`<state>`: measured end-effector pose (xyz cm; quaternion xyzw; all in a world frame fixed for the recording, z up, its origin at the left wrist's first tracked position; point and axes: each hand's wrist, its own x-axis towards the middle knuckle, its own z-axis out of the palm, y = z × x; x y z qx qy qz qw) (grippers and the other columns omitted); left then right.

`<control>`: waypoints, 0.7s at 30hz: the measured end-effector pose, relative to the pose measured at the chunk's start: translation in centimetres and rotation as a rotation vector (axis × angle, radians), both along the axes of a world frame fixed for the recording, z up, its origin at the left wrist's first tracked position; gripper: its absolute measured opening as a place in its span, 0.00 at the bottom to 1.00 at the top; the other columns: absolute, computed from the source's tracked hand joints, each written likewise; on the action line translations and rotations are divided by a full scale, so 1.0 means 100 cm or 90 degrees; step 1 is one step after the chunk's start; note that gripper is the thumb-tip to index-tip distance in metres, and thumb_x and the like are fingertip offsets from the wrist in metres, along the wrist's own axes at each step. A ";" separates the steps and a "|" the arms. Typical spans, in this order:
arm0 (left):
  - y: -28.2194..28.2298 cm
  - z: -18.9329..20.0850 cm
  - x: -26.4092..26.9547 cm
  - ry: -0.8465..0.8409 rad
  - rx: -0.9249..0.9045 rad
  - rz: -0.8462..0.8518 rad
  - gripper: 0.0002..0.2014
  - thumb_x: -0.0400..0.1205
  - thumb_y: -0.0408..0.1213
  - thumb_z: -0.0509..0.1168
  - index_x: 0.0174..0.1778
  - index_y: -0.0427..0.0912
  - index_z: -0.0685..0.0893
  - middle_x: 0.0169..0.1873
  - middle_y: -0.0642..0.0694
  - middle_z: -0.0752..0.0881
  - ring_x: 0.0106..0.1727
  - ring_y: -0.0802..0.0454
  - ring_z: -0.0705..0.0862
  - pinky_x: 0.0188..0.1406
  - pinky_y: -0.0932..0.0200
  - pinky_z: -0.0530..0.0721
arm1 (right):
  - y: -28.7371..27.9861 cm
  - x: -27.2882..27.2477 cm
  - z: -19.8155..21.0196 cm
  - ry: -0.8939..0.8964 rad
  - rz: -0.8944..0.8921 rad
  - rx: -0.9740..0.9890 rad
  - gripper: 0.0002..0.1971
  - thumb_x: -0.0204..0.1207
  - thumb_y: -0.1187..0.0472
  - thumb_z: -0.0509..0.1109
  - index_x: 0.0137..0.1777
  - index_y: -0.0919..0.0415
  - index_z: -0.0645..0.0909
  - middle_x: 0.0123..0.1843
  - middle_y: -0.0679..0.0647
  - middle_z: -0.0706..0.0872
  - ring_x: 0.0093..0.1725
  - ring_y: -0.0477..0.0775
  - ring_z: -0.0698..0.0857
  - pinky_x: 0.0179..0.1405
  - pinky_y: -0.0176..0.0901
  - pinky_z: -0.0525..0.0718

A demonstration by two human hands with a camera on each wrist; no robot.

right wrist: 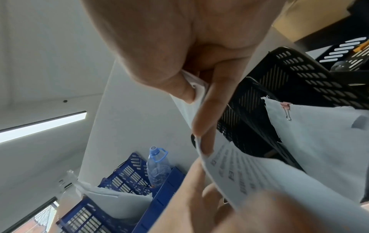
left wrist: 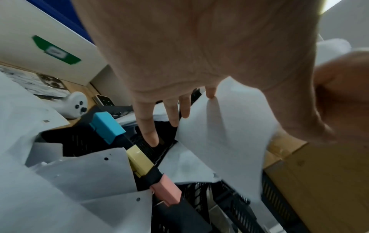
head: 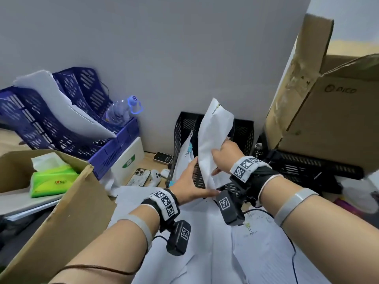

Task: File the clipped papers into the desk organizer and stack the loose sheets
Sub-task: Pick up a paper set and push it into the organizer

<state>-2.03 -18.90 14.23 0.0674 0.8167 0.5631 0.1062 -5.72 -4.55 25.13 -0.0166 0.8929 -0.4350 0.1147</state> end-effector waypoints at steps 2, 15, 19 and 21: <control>0.007 -0.008 -0.010 0.012 -0.030 0.027 0.61 0.61 0.60 0.84 0.83 0.68 0.49 0.82 0.56 0.65 0.82 0.55 0.66 0.81 0.48 0.67 | -0.005 -0.011 -0.002 -0.009 -0.022 -0.024 0.21 0.80 0.67 0.58 0.73 0.65 0.68 0.61 0.59 0.81 0.45 0.71 0.91 0.43 0.60 0.92; -0.001 -0.040 -0.060 -0.031 -0.318 0.129 0.43 0.76 0.30 0.62 0.84 0.58 0.48 0.67 0.37 0.69 0.64 0.34 0.78 0.62 0.39 0.82 | -0.023 -0.067 0.004 0.066 -0.130 -0.034 0.18 0.77 0.62 0.59 0.56 0.78 0.77 0.38 0.72 0.90 0.24 0.59 0.90 0.26 0.55 0.90; 0.001 -0.041 -0.069 -0.021 -0.290 0.145 0.36 0.82 0.39 0.63 0.84 0.57 0.53 0.67 0.37 0.73 0.56 0.33 0.84 0.48 0.52 0.78 | -0.023 -0.072 -0.015 0.066 -0.172 -0.041 0.14 0.83 0.61 0.57 0.40 0.70 0.73 0.40 0.70 0.89 0.28 0.59 0.92 0.17 0.39 0.84; 0.004 -0.043 -0.074 -0.016 -0.260 0.158 0.33 0.84 0.43 0.64 0.84 0.56 0.56 0.68 0.37 0.75 0.59 0.34 0.84 0.54 0.50 0.79 | -0.023 -0.072 -0.031 0.037 -0.182 -0.055 0.13 0.83 0.62 0.57 0.38 0.68 0.73 0.37 0.68 0.90 0.31 0.60 0.93 0.26 0.47 0.91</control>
